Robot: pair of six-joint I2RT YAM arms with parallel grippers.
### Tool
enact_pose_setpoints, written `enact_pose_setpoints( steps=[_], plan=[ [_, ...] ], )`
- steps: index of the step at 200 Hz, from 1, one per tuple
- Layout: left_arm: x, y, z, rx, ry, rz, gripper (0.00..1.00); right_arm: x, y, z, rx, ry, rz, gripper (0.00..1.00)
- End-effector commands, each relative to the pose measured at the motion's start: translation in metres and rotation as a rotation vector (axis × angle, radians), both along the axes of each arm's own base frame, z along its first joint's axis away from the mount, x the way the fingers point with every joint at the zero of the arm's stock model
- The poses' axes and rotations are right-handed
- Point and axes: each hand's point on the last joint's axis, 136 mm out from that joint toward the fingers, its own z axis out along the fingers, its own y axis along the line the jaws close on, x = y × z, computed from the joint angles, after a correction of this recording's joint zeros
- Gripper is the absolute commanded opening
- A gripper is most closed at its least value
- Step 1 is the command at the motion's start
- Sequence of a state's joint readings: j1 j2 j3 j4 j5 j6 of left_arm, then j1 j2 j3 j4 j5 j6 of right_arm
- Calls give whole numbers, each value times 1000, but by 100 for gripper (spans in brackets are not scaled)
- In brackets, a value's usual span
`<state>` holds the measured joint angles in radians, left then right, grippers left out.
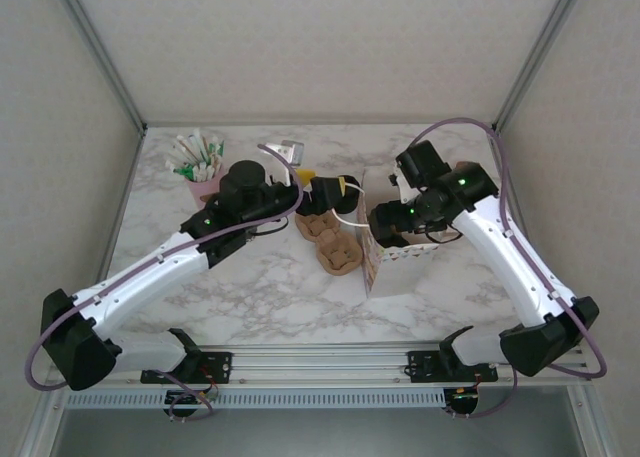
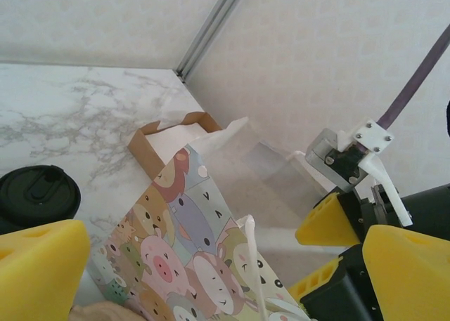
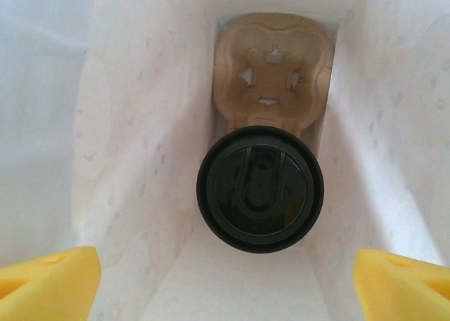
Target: Pack the takeout coffee
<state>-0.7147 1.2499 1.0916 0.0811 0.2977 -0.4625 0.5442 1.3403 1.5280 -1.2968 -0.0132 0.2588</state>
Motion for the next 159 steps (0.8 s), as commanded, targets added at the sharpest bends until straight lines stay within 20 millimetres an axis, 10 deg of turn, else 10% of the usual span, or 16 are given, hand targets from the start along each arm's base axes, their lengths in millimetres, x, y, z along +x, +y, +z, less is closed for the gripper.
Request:
enact_pose_setpoints(
  steps=[1, 159],
  plan=[
    [-7, 4, 11, -15, -60, -1, 100, -5, 4, 14, 58, -44, 0, 93],
    [-27, 28, 19, -83, -220, 27, 100, -24, 3, 57, 242, -293, 64, 95]
  ],
)
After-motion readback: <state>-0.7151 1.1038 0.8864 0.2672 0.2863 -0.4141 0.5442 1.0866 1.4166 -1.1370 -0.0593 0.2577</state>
